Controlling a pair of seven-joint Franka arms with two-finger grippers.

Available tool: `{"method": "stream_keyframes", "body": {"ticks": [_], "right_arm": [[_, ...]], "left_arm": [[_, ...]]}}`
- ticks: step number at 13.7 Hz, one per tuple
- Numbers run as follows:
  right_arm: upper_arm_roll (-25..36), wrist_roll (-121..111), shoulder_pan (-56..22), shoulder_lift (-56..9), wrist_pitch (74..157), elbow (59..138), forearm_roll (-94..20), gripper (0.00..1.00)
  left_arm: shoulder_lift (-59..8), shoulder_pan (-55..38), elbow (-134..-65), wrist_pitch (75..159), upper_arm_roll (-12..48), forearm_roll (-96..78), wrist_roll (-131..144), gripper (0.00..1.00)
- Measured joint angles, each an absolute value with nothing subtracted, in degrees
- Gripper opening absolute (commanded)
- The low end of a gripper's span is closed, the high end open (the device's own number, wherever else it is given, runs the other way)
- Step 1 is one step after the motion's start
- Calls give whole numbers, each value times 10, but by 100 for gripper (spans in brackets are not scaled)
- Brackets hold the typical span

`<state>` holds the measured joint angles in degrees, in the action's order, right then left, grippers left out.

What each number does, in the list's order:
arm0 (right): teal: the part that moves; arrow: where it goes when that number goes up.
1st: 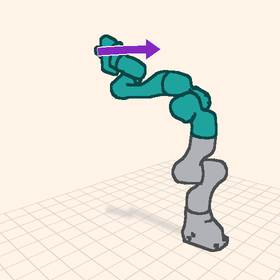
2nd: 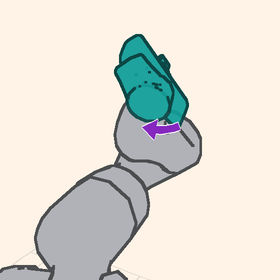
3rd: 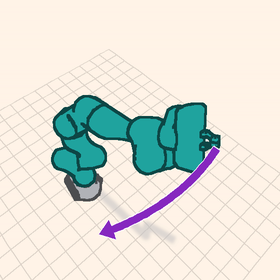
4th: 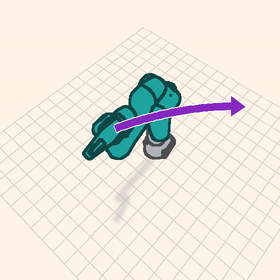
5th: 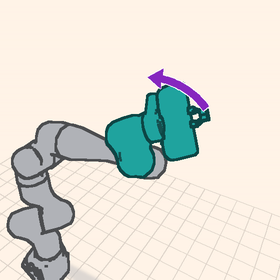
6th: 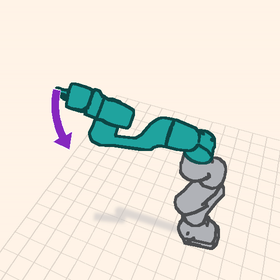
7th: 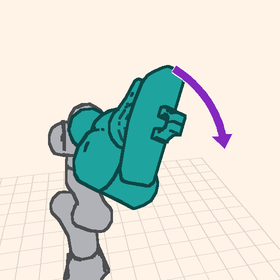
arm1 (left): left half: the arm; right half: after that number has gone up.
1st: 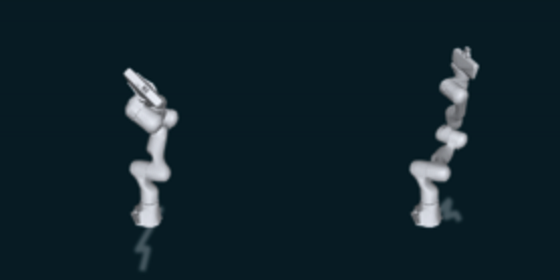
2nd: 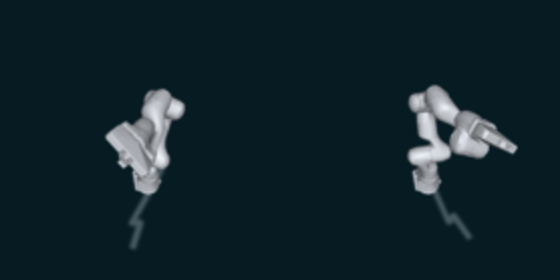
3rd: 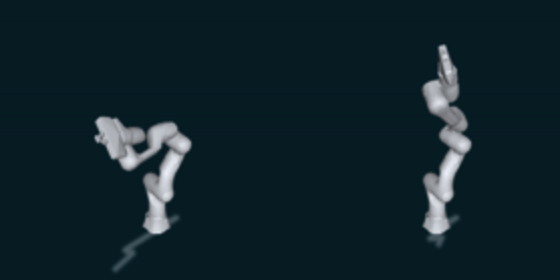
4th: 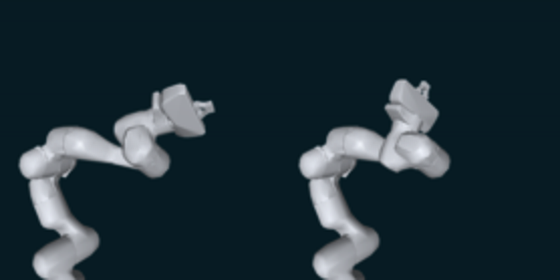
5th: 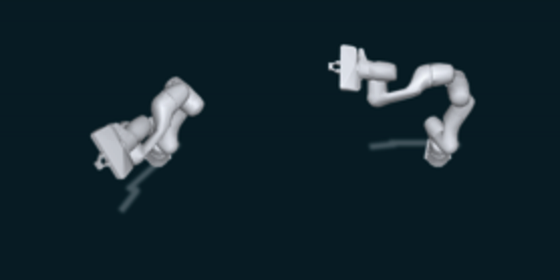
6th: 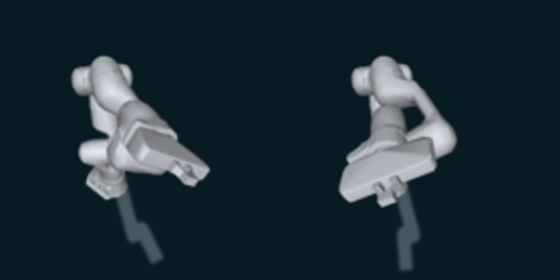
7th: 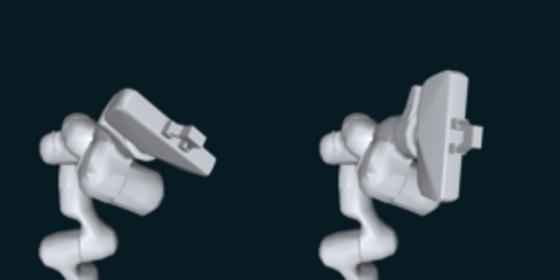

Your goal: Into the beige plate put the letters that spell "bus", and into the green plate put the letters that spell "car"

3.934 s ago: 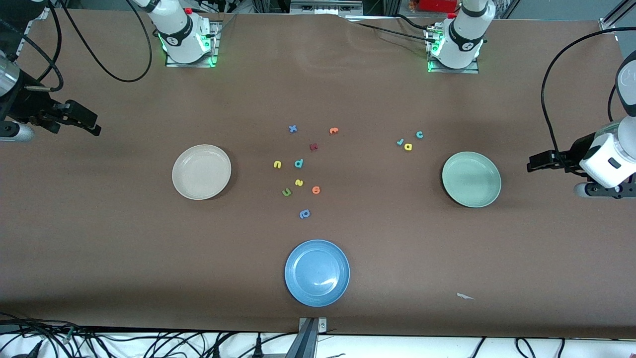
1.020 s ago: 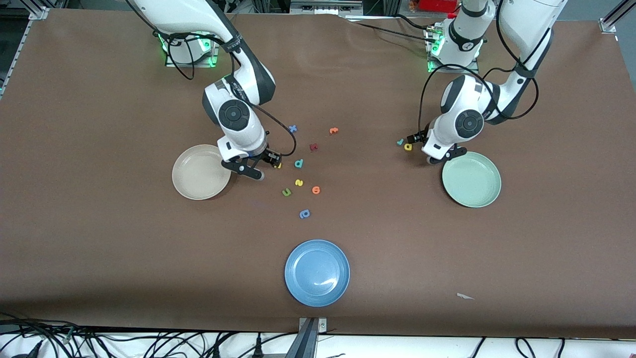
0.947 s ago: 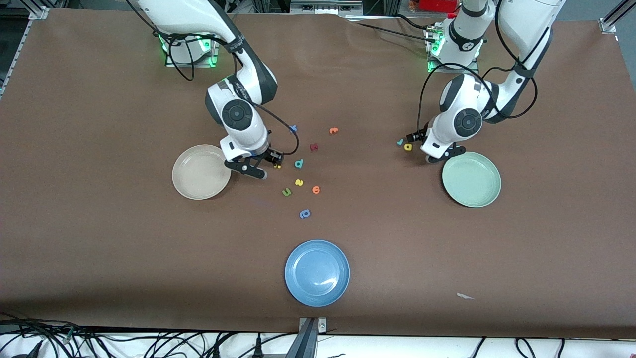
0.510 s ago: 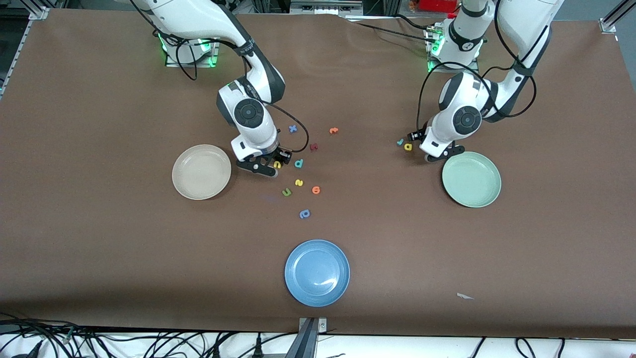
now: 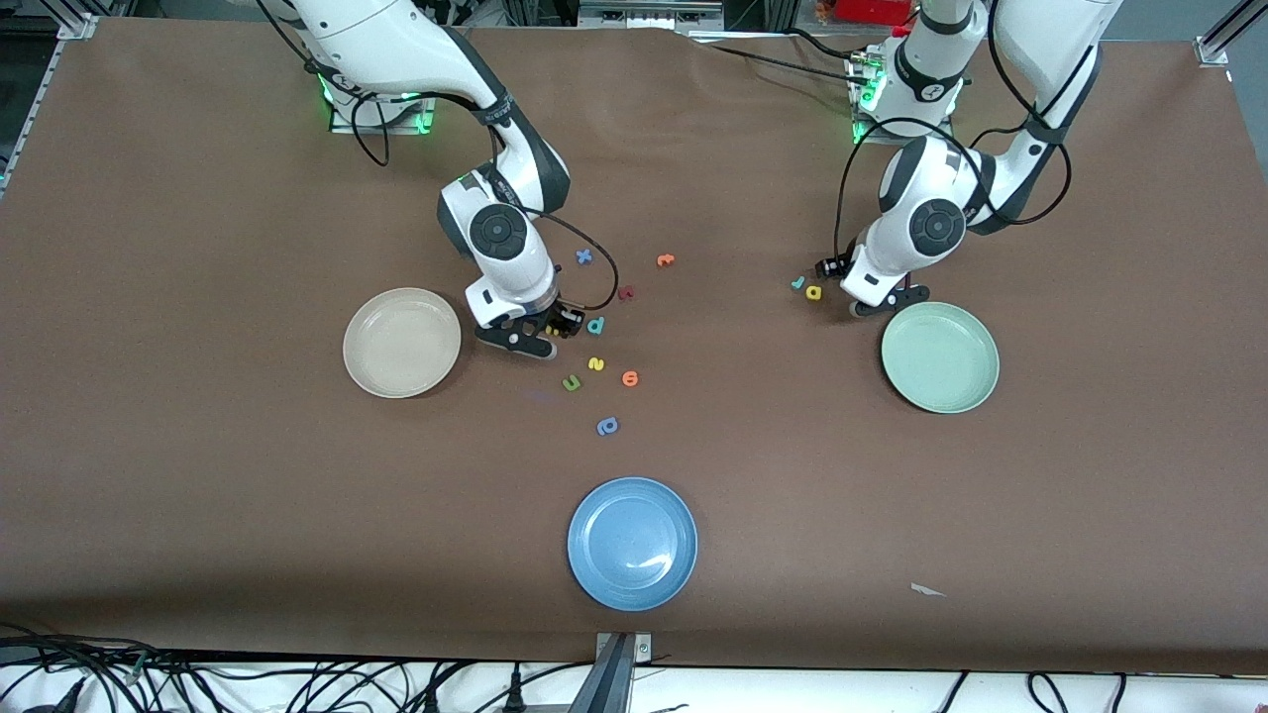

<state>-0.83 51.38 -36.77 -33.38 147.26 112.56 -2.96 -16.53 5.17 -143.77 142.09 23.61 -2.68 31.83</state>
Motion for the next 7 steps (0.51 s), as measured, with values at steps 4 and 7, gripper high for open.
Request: {"method": "stream_keyframes", "body": {"ticks": [4,7], "right_arm": [[-8,512,-368,-331,1473,1124,-30,19],[-1,496,-368,-328,1463,1120,-29,19]], "left_arm": [[-163,70,-1440,1421,265,-27,318,63],[-163,75,-1443,1421,268,-27,318,52]]}}
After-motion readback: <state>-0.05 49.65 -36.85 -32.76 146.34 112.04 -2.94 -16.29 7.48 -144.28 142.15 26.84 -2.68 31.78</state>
